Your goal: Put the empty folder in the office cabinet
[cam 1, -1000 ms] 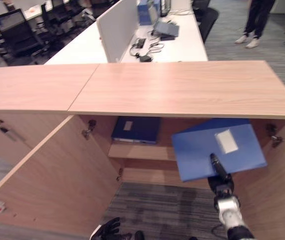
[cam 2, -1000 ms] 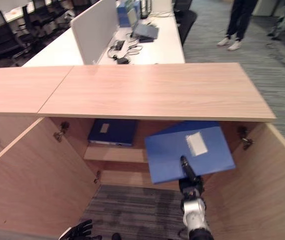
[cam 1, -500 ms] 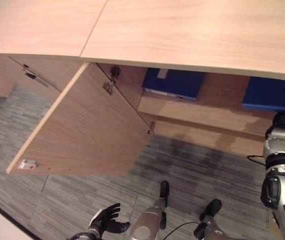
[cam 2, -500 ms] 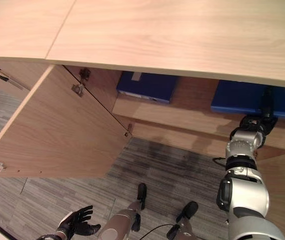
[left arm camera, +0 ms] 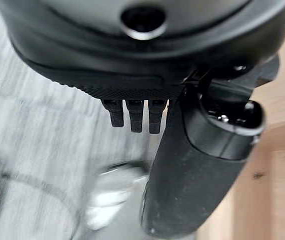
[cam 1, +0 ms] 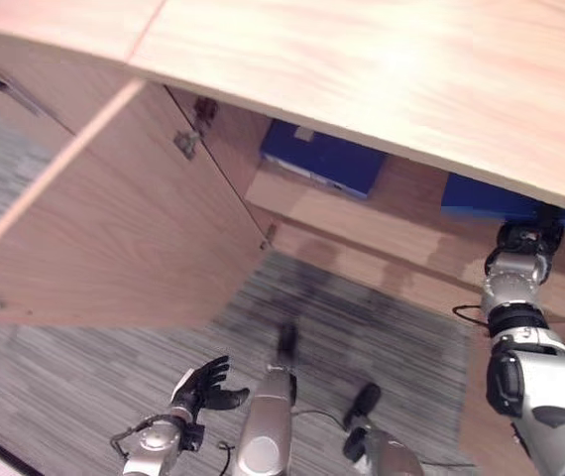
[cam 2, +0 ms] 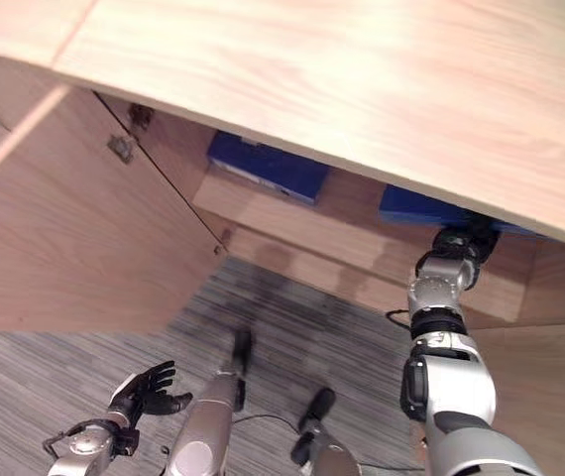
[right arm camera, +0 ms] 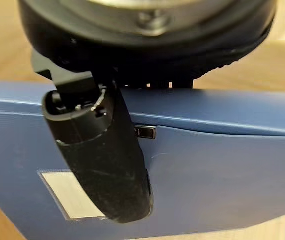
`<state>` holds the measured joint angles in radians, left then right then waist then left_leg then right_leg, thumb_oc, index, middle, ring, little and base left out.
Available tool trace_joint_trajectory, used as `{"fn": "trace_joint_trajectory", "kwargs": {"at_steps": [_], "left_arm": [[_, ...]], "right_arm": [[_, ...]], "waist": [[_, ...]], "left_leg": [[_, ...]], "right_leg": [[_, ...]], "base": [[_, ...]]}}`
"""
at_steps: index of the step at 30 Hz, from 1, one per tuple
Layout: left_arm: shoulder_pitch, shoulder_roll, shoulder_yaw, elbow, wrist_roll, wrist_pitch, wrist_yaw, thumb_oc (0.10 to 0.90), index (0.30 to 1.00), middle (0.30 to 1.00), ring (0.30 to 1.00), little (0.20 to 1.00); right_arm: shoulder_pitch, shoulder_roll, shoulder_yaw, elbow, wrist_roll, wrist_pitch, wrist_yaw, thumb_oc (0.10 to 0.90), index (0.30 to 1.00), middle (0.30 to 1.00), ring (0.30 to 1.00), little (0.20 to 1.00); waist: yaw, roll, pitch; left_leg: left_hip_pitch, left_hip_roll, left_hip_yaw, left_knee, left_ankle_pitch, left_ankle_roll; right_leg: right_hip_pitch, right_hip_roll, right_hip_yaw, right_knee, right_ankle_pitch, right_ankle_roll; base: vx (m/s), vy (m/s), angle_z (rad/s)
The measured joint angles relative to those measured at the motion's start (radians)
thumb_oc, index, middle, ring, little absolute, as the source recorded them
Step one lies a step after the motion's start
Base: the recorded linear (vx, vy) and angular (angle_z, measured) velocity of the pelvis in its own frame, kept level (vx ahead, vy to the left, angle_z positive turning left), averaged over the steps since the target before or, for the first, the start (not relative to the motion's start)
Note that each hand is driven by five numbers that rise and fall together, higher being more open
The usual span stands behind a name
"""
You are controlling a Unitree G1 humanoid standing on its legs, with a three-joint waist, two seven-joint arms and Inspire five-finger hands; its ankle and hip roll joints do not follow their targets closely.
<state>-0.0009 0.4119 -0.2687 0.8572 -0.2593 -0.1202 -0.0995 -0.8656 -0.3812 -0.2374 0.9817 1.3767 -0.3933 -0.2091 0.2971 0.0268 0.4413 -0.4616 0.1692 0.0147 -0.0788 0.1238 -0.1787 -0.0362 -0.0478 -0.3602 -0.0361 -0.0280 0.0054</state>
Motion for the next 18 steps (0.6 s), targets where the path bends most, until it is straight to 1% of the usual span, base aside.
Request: {"fn": "trace_joint_trajectory", "kwargs": {"at_steps": [1,2,3,4,5,6,7,8,9,10,11,12,13,14,15,16,17,18], "left_arm": [[0.003,-0.001,0.000,0.002,0.000,0.001,0.000,0.800,0.900,0.900,0.900,0.900],[0.084,-0.006,0.000,0.022,0.000,0.013,0.000,0.800,0.900,0.900,0.900,0.900],[0.121,-0.003,0.003,0.028,0.001,0.013,-0.002,0.800,0.900,0.900,0.900,0.900],[0.130,0.001,0.087,0.075,0.010,0.013,0.007,0.800,0.900,0.900,0.900,0.900],[0.112,0.032,0.123,0.067,0.011,0.008,0.013,0.800,0.900,0.900,0.900,0.900],[0.106,0.044,0.131,0.067,0.018,0.000,0.011,0.800,0.900,0.900,0.900,0.900],[0.103,0.054,0.172,0.086,0.031,-0.008,0.028,0.800,0.900,0.900,0.900,0.900],[0.101,0.057,0.175,0.089,0.031,0.000,0.033,0.800,0.900,0.900,0.900,0.900],[0.105,0.059,0.173,0.086,0.032,0.004,0.033,0.800,0.900,0.900,0.900,0.900],[0.104,0.064,0.167,0.075,0.031,0.002,0.030,0.800,0.900,0.900,0.900,0.900],[0.101,0.066,0.164,0.072,0.031,0.004,0.029,0.800,0.900,0.900,0.900,0.900],[0.098,0.072,0.155,0.064,0.031,0.003,0.027,0.800,0.900,0.900,0.900,0.900],[0.080,0.087,0.134,0.064,0.033,-0.006,0.022,0.800,0.900,0.900,0.900,0.900],[0.067,0.090,0.145,0.054,0.031,-0.018,0.025,0.800,0.900,0.900,0.900,0.900],[0.066,0.089,0.146,0.054,0.031,-0.017,0.025,0.800,0.900,0.900,0.900,0.900],[0.062,0.079,0.148,0.056,0.029,-0.017,0.024,0.800,0.900,0.900,0.900,0.900],[0.063,0.071,0.149,0.058,0.028,-0.017,0.025,0.800,0.900,0.900,0.900,0.900],[0.062,0.045,0.145,0.055,0.027,-0.014,0.026,0.800,0.900,0.900,0.900,0.900]], "right_arm": [[0.000,0.003,0.001,0.001,0.000,0.001,0.000,0.400,0.300,0.300,0.300,0.300],[0.037,0.072,0.008,0.004,0.002,0.016,-0.001,0.400,0.300,0.300,0.300,0.300],[0.068,0.089,0.020,0.001,0.001,0.023,0.004,0.400,0.300,0.300,0.300,0.300],[0.128,0.133,0.026,-0.007,0.001,0.028,0.006,0.400,0.300,0.300,0.300,0.300],[0.161,0.159,0.023,-0.007,0.001,0.032,0.005,0.400,0.300,0.300,0.300,0.300],[0.170,0.165,0.024,-0.019,0.000,0.037,0.007,0.400,0.300,0.300,0.300,0.300],[0.184,0.206,0.035,-0.014,0.000,0.058,0.018,0.400,0.300,0.300,0.300,0.300],[0.186,0.223,0.034,-0.011,0.002,0.066,0.013,0.400,0.300,0.300,0.300,0.300],[0.195,0.232,0.047,0.005,0.000,0.077,0.017,0.400,0.300,0.300,0.300,0.300],[0.209,0.238,0.073,0.009,-0.002,0.095,0.017,0.400,0.300,0.300,0.300,0.300],[0.212,0.244,0.083,0.010,-0.006,0.105,0.018,0.400,0.300,0.300,0.300,0.300],[0.214,0.251,0.083,0.012,-0.012,0.115,0.018,0.400,0.300,0.300,0.300,0.300],[0.223,0.256,0.077,0.013,-0.015,0.123,0.018,0.400,0.300,0.300,0.300,0.300],[0.234,0.266,0.075,0.014,-0.023,0.125,0.018,0.400,0.300,0.300,0.300,0.300],[0.233,0.271,0.075,0.014,-0.032,0.128,0.019,0.400,0.300,0.300,0.300,0.300],[0.240,0.267,0.077,0.010,-0.038,0.131,0.026,0.400,0.300,0.300,0.300,0.300],[0.245,0.265,0.071,0.009,-0.040,0.131,0.032,0.400,0.300,0.300,0.300,0.300],[0.237,0.241,0.065,0.008,-0.039,0.133,0.033,0.400,0.300,0.300,0.300,0.300]], "waist": [[0.003,0.000,0.000],[0.009,0.001,-0.005],[0.010,-0.002,-0.023],[0.043,-0.085,-0.064],[0.028,-0.103,-0.081],[0.027,-0.120,-0.089],[0.039,-0.169,-0.114],[0.035,-0.171,-0.116],[0.025,-0.168,-0.119],[0.004,-0.163,-0.123],[-0.008,-0.160,-0.124],[-0.023,-0.156,-0.125],[-0.038,-0.153,-0.127],[-0.040,-0.150,-0.127],[-0.042,-0.146,-0.127],[-0.048,-0.127,-0.130],[-0.045,-0.114,-0.134],[-0.043,-0.079,-0.152]], "left_leg": [[0.001,0.000,-0.001,0.000,0.000,0.000],[0.062,-0.008,-0.023,0.037,-0.016,0.004],[0.078,-0.021,-0.049,0.072,-0.013,0.029],[0.051,-0.069,-0.018,0.152,-0.008,0.040],[0.063,-0.102,0.008,0.189,0.001,0.126],[0.065,-0.120,0.027,0.192,-0.022,0.144],[0.106,-0.152,0.095,0.166,-0.025,0.184],[0.129,-0.159,0.113,0.165,-0.033,0.206],[0.159,-0.167,0.120,0.153,-0.041,0.216],[0.193,-0.169,0.133,0.140,-0.048,0.231],[0.213,-0.165,0.141,0.129,-0.052,0.234],[0.232,-0.158,0.143,0.117,-0.054,0.237],[0.244,-0.143,0.147,0.118,-0.054,0.242],[0.271,-0.126,0.162,0.110,-0.064,0.246],[0.283,-0.125,0.173,0.104,-0.067,0.250],[0.291,-0.121,0.174,0.103,-0.077,0.261],[0.293,-0.120,0.176,0.096,-0.091,0.269],[0.287,-0.119,0.179,0.087,-0.086,0.258]], "right_leg": [[0.003,0.001,0.004,0.000,-0.001,0.001],[0.089,0.004,0.056,-0.013,-0.022,0.033],[0.109,-0.001,0.083,-0.016,-0.041,0.059],[0.089,-0.055,0.144,0.013,-0.102,0.076],[0.082,-0.056,0.141,0.136,-0.149,0.120],[0.078,-0.057,0.147,0.159,-0.142,0.120],[0.061,-0.106,0.138,0.201,-0.138,0.158],[0.079,-0.117,0.132,0.197,-0.120,0.177],[0.098,-0.127,0.131,0.199,-0.091,0.219],[0.078,-0.142,0.125,0.253,-0.065,0.265],[0.055,-0.155,0.112,0.327,-0.050,0.269],[0.008,-0.164,0.090,0.431,-0.045,0.271],[-0.042,-0.163,0.059,0.549,-0.042,0.272],[-0.088,-0.163,0.013,0.603,-0.038,0.270],[-0.112,-0.177,-0.013,0.621,-0.038,0.270],[-0.126,-0.187,-0.043,0.585,-0.041,0.267],[-0.126,-0.211,-0.083,0.535,-0.052,0.253],[-0.111,-0.256,-0.174,0.326,-0.041,0.244]], "base": [[0.55,0.108,-1.55],[0.49,0.129,-1.16],[0.37,0.100,-1.71],[0.60,0.299,-0.89],[0.47,0.267,-0.63],[0.64,0.398,-0.33],[0.16,0.154,-0.50],[0.24,0.225,-0.58],[0.19,0.139,-0.46],[0.25,0.167,-0.40],[0.16,0.090,-0.40],[0.11,0.080,-0.19],[0.07,0.043,-0.18],[0.22,0.092,-0.22],[0.31,0.111,-0.28],[0.32,0.107,-0.22],[0.30,-0.006,-0.30],[0.13,-0.064,-0.19]]}}
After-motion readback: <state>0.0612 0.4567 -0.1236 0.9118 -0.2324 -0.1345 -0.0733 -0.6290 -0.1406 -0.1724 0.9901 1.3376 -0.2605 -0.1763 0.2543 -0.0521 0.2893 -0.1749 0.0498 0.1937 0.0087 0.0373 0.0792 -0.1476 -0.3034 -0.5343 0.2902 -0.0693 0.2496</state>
